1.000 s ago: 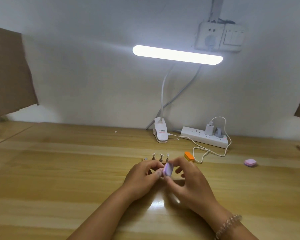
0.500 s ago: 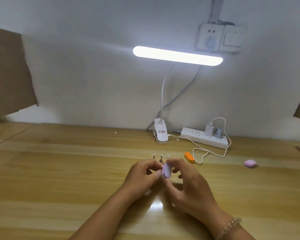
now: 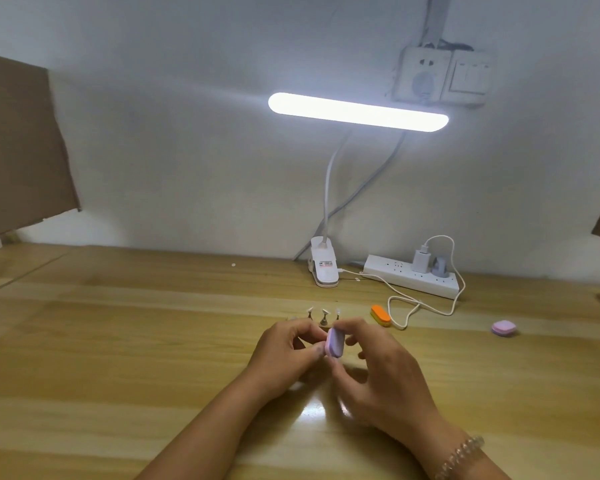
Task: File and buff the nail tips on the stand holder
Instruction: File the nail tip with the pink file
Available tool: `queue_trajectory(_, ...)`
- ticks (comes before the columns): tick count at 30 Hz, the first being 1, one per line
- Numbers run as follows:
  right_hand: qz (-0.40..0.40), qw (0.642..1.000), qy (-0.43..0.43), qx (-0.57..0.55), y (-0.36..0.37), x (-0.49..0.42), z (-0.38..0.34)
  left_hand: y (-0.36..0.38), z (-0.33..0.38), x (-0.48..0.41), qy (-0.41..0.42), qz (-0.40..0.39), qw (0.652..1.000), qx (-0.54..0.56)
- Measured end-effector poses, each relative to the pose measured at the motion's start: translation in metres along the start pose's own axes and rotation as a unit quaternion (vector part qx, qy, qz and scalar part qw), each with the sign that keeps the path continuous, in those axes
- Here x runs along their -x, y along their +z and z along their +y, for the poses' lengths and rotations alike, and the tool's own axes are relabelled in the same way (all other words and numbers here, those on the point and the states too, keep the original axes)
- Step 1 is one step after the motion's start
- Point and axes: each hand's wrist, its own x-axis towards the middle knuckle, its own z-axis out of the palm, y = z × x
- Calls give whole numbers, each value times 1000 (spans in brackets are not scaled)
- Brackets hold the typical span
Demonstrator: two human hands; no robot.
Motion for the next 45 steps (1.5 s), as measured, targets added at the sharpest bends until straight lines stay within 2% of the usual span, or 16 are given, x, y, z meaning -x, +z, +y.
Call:
queue_trajectory(4, 11, 999, 31, 4, -2, -2, 5, 0, 2, 1, 1, 4, 1000, -6)
queue_trajectory(8, -9, 1000, -13, -8, 0, 0, -1, 0, 1, 1, -2, -8, 1000, -12)
queue_trajectory(11, -1, 999, 48, -13, 0, -5, 7, 2, 1, 1, 6, -8, 1000, -24)
queue_trajectory(16, -15, 1000, 9, -25, 1, 0, 1, 1, 0, 0, -4, -8, 1000, -13)
queue_trajectory(20, 2, 996, 72, -47, 0, -6, 12, 3, -2, -2, 6, 6, 1000, -18)
queue_trajectory(23, 11, 996, 59, -59, 1, -2, 9, 2, -3, -2, 12, 3, 999, -40)
queue_trajectory(26, -12, 998, 23, -53, 1, 1, 4, 4, -3, -1, 14, -2, 998, -66)
queue_trajectory(31, -11, 999, 15, -50, 1, 0, 4, 2, -4, -1, 18, 8, 999, -49)
queue_trajectory(36, -12, 997, 71, -42, 2, -6, 13, 4, -5, -2, 30, -3, 997, -68)
queue_trajectory(40, -2, 1000, 30, -7, 1, -2, 4, 2, -7, -3, 28, -1, 998, -53)
queue_trajectory(45, 8, 998, 67, -5, 0, -7, 8, 3, -6, -2, 35, -8, 997, -66)
